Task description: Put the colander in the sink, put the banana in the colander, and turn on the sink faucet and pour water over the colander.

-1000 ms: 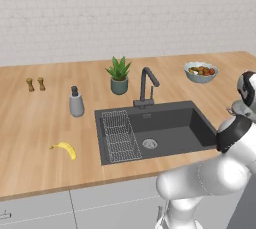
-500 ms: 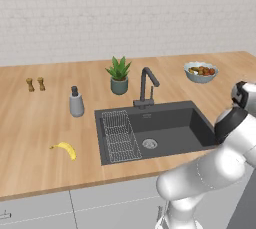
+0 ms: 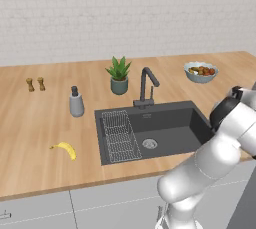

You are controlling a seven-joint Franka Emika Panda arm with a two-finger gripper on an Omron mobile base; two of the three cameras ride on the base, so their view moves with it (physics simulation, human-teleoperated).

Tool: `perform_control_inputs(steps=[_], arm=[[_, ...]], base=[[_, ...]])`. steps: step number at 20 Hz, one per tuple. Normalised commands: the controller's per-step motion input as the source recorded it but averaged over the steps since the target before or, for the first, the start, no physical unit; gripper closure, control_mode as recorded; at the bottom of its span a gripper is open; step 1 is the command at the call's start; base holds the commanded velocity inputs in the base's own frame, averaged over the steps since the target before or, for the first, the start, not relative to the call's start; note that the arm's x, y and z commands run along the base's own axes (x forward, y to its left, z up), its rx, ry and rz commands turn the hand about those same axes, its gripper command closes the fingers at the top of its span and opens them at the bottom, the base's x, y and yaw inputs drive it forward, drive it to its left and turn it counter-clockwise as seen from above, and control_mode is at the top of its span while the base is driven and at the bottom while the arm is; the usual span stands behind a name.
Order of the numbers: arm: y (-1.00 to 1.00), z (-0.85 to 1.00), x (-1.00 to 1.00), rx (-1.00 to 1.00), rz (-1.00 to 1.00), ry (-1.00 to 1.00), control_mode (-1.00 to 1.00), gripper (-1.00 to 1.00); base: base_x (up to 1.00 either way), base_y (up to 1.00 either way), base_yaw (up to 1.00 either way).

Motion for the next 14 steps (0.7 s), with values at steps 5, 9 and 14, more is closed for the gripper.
perform_control_inputs(steps=[5,9,14], arm=[[-0.19,-0.13,0.25,0.00,0.09,0.00,-1.00,-1.00],[-0.19,-0.05,0.31,0.00,0.07,0.00,-1.00,-1.00],[-0.21,0.00,0.32,0.00,0.02,0.02,-1.00,-1.00]], base=[[0.00,0.00,0.00],[0.00,0.00,0.00],[0.00,0.00,0.00]])
